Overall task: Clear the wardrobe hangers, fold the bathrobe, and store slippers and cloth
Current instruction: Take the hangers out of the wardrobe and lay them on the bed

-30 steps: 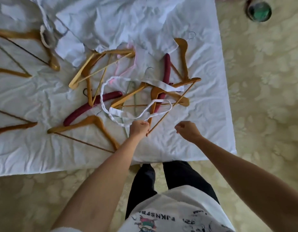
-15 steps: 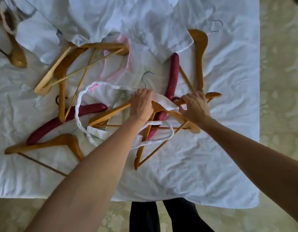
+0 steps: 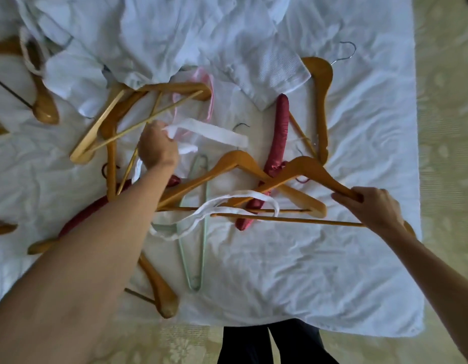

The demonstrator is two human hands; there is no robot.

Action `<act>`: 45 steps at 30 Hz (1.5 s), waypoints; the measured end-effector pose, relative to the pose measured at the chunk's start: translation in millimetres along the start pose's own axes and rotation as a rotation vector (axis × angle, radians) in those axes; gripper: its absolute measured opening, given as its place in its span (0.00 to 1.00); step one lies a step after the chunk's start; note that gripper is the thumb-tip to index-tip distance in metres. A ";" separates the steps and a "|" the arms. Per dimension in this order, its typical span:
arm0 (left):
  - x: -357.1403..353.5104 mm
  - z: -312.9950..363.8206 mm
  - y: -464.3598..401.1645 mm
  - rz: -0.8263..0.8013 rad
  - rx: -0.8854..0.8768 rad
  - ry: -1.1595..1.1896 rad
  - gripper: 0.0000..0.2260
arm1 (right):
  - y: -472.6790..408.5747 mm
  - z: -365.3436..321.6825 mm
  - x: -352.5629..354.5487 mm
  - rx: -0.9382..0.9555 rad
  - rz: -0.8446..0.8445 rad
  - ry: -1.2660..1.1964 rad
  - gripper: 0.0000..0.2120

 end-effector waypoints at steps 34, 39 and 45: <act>11.9 -5.1 154.4 -0.522 -0.046 0.287 0.20 | 100.8 -152.2 -48.4 -0.043 0.064 -0.785 0.09; 115.3 25.6 204.3 -0.556 0.088 0.685 0.22 | 188.3 -174.0 41.9 0.197 -0.053 -0.845 0.09; 220.6 48.8 270.8 -0.444 0.056 0.948 0.18 | 280.3 -224.6 127.6 0.446 -0.169 -0.869 0.06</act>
Point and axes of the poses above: each hand's wrist, its own y-axis away from the middle knuckle, its own x-axis out of the back of the hand, z = x × y, the point moved 4 cm from there along -y, towards the middle knuckle, and after that the axes turned 1 degree about -z, right-handed, at the moved point
